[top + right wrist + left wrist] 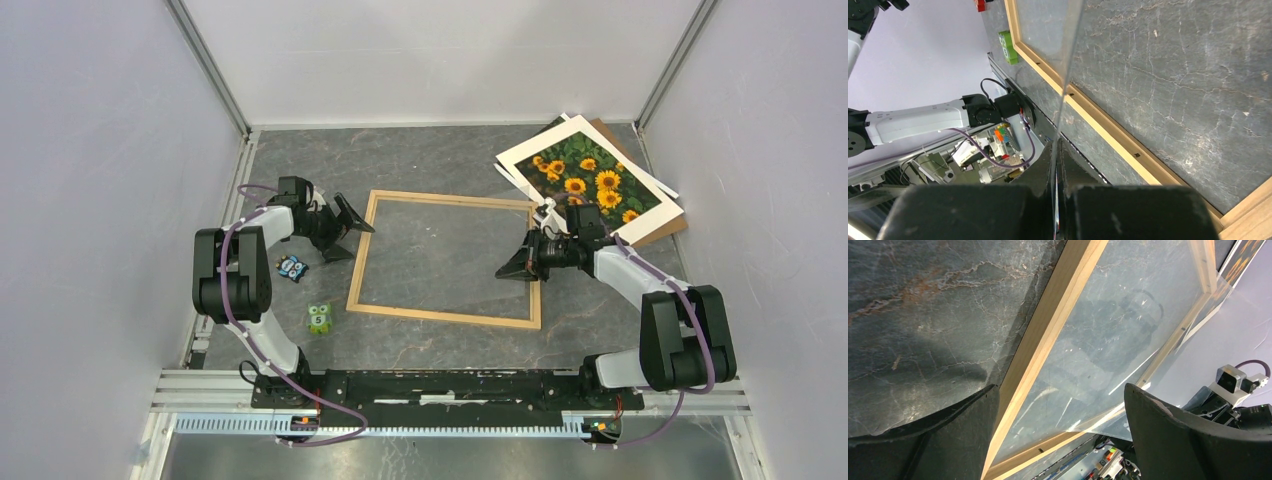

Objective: Put the photo into the frame

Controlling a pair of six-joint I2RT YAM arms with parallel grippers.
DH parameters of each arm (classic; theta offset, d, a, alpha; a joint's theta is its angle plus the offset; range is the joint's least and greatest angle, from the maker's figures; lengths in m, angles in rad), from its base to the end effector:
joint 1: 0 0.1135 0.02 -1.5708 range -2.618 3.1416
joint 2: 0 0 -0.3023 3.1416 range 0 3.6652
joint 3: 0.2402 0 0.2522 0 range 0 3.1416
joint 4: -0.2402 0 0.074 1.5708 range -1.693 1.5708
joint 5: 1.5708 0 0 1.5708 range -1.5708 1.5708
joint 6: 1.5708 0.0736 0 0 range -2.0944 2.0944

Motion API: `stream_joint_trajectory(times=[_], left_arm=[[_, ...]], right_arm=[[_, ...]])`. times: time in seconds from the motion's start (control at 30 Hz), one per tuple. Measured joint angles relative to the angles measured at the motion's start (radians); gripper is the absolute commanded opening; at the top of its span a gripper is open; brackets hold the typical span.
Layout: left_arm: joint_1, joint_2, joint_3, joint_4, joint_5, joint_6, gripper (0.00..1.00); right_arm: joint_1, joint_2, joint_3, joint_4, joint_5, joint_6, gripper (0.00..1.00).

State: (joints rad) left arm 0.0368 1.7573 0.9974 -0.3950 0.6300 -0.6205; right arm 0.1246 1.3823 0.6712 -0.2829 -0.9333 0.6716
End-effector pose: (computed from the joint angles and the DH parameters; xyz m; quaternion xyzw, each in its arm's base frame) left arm 0.3502 -0.0305 0.1632 -0.2397 0.9012 -0.3468 0.1008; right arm 0.2430 0.0900 0.1973 0.1081 0.8589 0.4961 0.0669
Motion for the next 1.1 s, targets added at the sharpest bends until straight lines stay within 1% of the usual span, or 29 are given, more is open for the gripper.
stream_joint_trajectory(times=[1.0,1.03,1.1], left_arm=[[-0.002,0.000,0.000,0.000,0.000,0.000,1.00],[-0.002,0.000,0.000,0.000,0.000,0.000,1.00],[-0.002,0.001,0.000,0.000,0.000,0.000,1.00]], right_arm=[[0.013,-0.015,0.002,-0.048,0.001,-0.026,0.00],[0.013,-0.014,0.004,-0.051,0.003,-0.037,0.03],[0.016,-0.001,0.027,-0.084,0.022,-0.077,0.12]])
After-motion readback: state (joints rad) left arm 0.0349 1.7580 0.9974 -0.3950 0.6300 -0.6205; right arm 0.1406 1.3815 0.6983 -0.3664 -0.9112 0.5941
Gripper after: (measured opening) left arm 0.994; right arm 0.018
